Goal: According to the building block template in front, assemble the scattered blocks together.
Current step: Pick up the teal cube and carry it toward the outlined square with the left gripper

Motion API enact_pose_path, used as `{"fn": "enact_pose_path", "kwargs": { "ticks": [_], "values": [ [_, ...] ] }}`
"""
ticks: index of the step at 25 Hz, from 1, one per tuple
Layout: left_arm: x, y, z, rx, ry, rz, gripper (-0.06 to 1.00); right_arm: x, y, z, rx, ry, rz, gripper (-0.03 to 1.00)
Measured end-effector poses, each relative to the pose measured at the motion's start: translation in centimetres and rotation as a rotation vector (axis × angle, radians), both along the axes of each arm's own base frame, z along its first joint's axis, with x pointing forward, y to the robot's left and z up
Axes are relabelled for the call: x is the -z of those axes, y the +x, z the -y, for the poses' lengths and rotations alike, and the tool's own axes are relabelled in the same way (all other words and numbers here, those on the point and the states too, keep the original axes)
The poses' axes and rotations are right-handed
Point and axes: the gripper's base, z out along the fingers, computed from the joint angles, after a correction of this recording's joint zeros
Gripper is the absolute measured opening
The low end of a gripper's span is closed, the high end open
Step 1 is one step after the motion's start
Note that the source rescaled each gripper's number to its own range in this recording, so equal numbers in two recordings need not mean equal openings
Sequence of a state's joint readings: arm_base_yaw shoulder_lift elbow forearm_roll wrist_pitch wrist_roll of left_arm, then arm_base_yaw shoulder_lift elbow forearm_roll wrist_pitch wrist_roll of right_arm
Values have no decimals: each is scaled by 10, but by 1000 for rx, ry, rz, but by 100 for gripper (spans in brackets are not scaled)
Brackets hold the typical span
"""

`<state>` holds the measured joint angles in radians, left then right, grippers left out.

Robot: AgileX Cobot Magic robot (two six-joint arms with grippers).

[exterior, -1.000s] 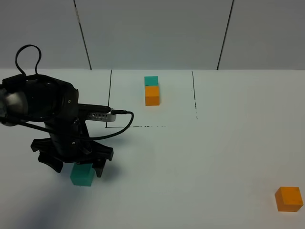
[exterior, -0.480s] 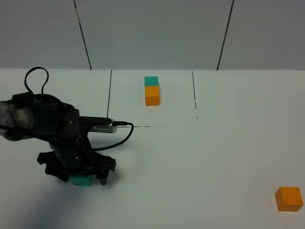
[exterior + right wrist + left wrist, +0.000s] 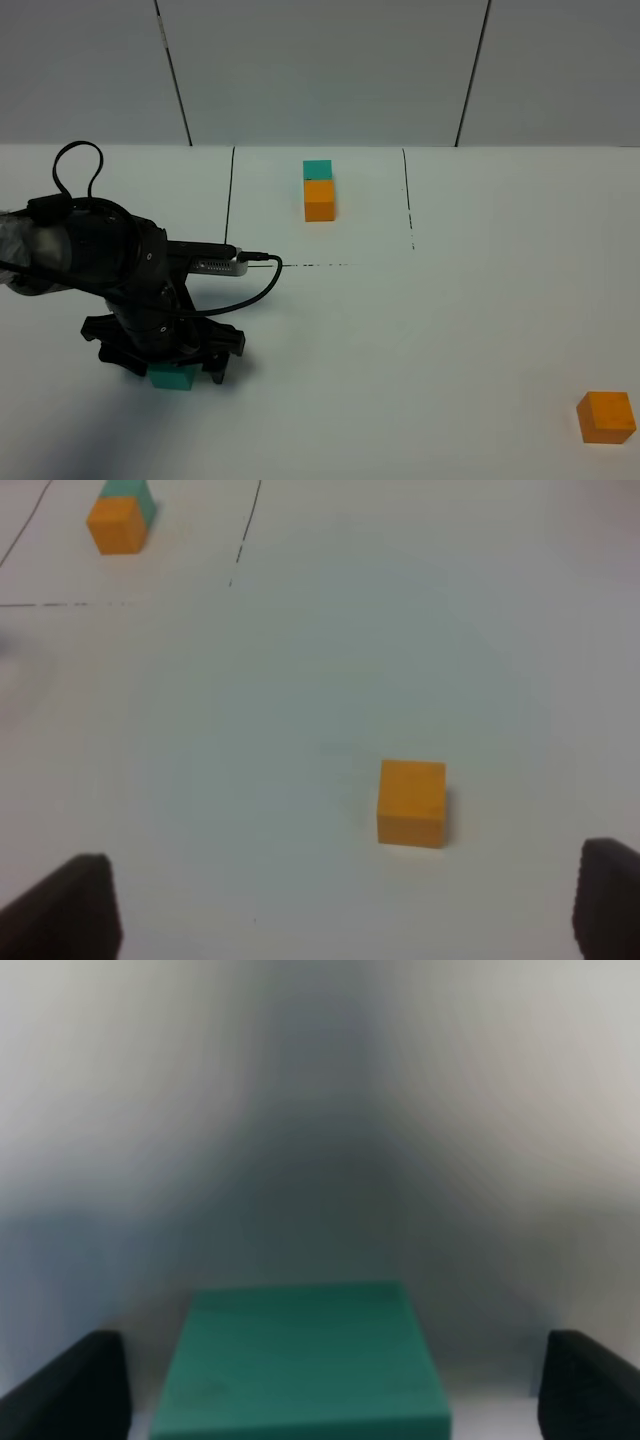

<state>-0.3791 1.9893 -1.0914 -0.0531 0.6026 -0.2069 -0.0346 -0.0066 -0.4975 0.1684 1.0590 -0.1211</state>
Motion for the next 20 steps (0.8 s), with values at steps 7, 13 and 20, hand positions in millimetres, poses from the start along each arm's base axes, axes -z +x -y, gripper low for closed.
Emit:
{"fn": "enact_pose_path", "kwargs": {
  "ticks": [7, 13, 20],
  "values": [
    [1, -3, -1, 3, 12, -37, 66, 0, 0, 0, 0, 0, 0, 80],
    [1, -4, -1, 1, 17, -61, 65, 0, 0, 0, 0, 0, 0, 80],
    [1, -4, -1, -1, 15, -54, 65, 0, 0, 0, 0, 0, 0, 80]
  ]
}}
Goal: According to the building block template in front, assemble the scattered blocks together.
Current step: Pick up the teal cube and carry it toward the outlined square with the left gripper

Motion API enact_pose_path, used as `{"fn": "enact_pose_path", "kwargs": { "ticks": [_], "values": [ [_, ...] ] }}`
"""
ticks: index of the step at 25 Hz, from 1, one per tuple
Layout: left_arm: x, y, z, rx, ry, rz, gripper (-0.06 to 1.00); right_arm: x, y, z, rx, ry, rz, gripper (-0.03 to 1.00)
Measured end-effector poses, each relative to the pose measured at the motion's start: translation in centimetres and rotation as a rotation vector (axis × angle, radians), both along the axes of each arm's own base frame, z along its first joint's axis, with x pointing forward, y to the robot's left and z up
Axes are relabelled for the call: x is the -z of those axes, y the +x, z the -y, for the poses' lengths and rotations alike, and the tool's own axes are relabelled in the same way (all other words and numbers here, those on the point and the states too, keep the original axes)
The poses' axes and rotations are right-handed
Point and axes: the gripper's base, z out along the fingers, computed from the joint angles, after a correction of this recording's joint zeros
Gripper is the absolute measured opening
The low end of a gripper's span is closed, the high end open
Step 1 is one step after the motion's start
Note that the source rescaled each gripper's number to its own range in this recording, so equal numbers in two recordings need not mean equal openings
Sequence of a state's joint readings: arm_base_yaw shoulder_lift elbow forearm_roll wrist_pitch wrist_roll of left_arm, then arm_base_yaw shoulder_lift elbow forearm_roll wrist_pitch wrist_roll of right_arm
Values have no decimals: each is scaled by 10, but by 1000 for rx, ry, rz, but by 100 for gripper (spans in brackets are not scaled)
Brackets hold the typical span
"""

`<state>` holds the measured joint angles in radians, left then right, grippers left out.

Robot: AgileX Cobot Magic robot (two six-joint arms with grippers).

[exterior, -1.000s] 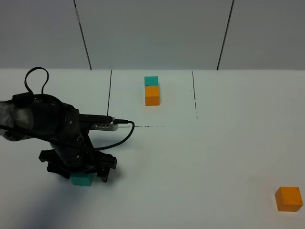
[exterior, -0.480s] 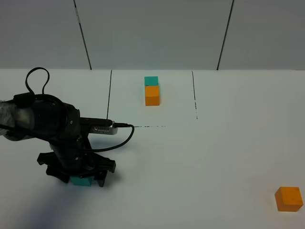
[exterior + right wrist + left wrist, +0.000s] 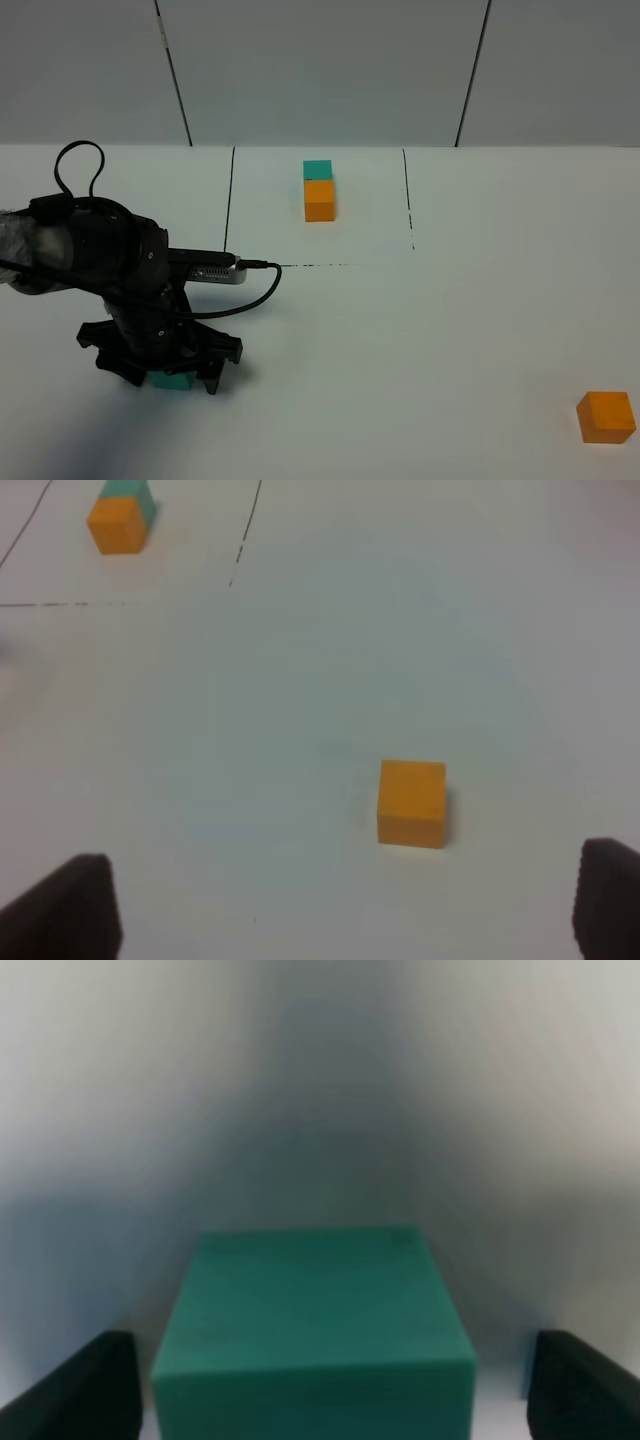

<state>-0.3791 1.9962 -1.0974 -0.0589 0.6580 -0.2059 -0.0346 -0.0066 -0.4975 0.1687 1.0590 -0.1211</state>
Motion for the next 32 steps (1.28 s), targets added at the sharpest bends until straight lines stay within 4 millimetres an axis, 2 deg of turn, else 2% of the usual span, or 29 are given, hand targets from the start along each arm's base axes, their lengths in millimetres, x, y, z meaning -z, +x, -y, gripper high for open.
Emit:
{"fn": "enact_pose_path", "kwargs": {
  "ticks": [4, 8, 13, 17, 18, 23, 26, 30, 32],
  "values": [
    [0, 0, 0, -4, -1, 4, 64, 0, 0, 0, 0, 0, 0, 80],
    [0, 1, 0, -5, 0, 8, 55, 0, 0, 0, 0, 0, 0, 80],
    [0, 3, 1, -7, -8, 27, 32, 0, 0, 0, 0, 0, 0, 80],
    [0, 3, 1, -7, -11, 36, 4, 0, 0, 0, 0, 0, 0, 80],
    [0, 3, 1, -7, -11, 36, 0, 0, 0, 0, 0, 0, 0, 80],
    [-2, 4, 1, 1, -9, 33, 0, 0, 0, 0, 0, 0, 0, 80],
    [-10, 14, 6, 71, -12, 30, 0, 0, 0, 0, 0, 0, 0, 80],
    [-42, 36, 17, 256, -32, 70, 0, 0, 0, 0, 0, 1, 0, 80],
    [-65, 48, 30, 396, -43, 123, 0, 0, 0, 0, 0, 1, 0, 80]
  ]
}}
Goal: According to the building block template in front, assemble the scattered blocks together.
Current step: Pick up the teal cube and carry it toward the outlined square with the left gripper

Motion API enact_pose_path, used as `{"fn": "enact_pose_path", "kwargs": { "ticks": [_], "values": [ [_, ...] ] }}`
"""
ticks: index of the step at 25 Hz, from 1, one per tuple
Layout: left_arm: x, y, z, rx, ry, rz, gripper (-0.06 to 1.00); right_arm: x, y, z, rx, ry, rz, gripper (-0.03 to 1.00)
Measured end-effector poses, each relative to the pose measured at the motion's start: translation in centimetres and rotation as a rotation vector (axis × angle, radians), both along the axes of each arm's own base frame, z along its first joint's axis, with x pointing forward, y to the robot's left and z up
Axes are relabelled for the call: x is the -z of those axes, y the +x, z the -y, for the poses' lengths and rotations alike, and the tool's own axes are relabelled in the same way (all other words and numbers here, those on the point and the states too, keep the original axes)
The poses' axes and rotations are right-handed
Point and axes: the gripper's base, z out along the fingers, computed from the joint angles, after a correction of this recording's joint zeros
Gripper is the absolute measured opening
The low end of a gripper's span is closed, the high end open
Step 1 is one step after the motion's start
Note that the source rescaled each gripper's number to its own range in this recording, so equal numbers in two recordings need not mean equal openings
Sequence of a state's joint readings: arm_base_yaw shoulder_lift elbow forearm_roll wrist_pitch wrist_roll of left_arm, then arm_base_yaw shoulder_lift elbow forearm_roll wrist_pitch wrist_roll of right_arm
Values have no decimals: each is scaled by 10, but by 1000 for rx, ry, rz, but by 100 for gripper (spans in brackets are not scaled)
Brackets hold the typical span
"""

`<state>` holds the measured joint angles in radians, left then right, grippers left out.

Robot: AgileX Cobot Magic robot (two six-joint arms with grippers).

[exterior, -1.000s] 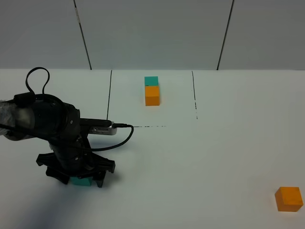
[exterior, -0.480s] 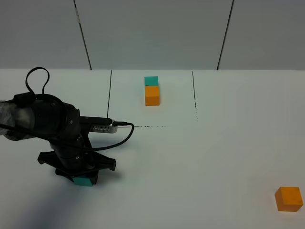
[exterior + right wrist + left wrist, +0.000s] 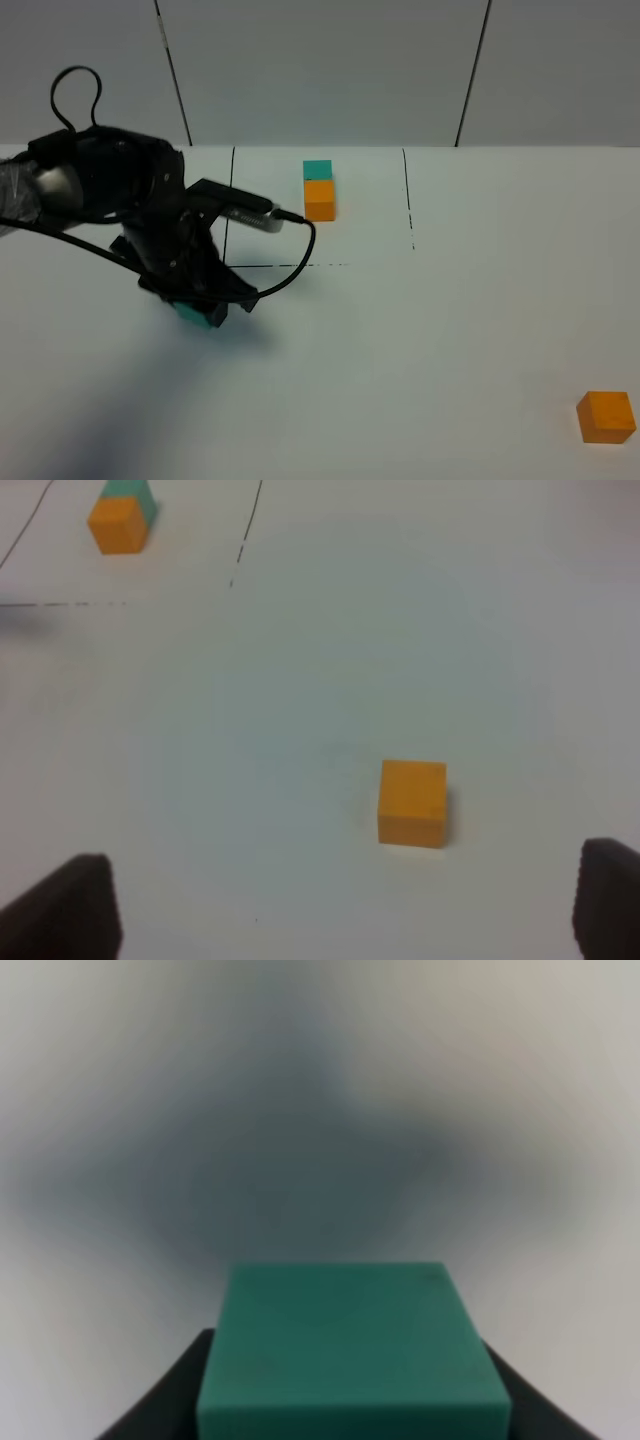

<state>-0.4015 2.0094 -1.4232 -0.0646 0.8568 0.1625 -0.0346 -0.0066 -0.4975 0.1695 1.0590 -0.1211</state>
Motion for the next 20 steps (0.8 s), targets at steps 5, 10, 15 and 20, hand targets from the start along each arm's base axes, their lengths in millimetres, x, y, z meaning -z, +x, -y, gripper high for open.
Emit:
{"fn": "enact_pose_path", "kwargs": {
  "ticks": [5, 10, 15, 20],
  "values": [
    [-52, 11, 44, 422, -6, 125, 0, 0, 0, 0, -1, 1, 0, 80],
    [-59, 17, 88, 643, 27, 110, 0, 0, 0, 0, -1, 1, 0, 80],
    [-31, 24, 122, 795, 78, 79, 0, 0, 0, 0, -1, 2, 0, 80],
    [2, 25, 138, 930, 129, 45, 0, 0, 0, 0, -1, 2, 0, 80]
  ]
}}
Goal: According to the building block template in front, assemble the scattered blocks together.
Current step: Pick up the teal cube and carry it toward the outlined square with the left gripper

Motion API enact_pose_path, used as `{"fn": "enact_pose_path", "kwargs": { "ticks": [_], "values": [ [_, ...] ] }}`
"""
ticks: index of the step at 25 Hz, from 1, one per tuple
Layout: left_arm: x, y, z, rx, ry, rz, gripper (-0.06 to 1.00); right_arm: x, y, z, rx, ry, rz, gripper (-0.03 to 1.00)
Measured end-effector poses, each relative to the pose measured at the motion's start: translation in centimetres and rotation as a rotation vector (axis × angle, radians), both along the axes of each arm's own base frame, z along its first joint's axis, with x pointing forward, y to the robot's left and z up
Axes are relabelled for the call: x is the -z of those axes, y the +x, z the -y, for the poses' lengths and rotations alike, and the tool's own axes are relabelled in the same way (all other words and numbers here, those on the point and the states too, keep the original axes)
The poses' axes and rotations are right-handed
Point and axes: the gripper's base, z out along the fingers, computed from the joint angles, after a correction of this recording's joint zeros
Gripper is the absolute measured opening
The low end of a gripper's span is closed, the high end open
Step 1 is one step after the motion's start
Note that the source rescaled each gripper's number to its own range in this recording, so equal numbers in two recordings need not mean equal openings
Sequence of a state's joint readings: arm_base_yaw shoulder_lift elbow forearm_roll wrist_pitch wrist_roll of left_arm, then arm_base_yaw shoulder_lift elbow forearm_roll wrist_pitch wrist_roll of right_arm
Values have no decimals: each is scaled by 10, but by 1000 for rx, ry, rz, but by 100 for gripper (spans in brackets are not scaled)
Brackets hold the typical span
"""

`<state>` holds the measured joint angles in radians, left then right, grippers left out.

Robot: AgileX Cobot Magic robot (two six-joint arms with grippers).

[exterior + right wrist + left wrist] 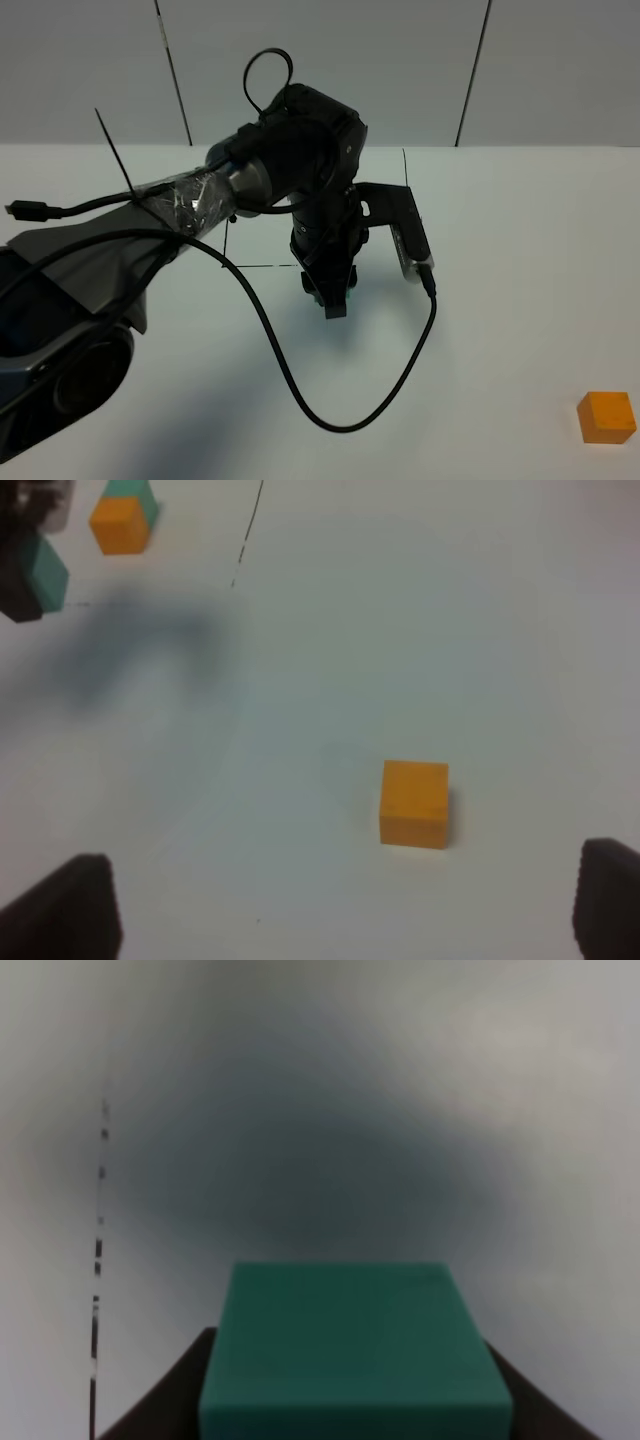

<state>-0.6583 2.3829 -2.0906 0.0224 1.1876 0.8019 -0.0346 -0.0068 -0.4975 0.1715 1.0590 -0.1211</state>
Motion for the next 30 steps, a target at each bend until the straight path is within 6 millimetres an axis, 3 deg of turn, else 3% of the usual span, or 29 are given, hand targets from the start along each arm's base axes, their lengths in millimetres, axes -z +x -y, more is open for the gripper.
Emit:
{"fn": "enact_pose_path", "kwargs": {
  "ticks": [7, 18, 30],
  "values": [
    [36, -1, 6, 117, 73, -38, 0, 0, 0, 0, 0, 0, 0, 80],
    [60, -3, 8, 154, 85, -92, 0, 0, 0, 0, 0, 0, 0, 80],
    [61, -1, 5, 166, 121, -68, 0, 0, 0, 0, 0, 0, 0, 80]
  ]
}}
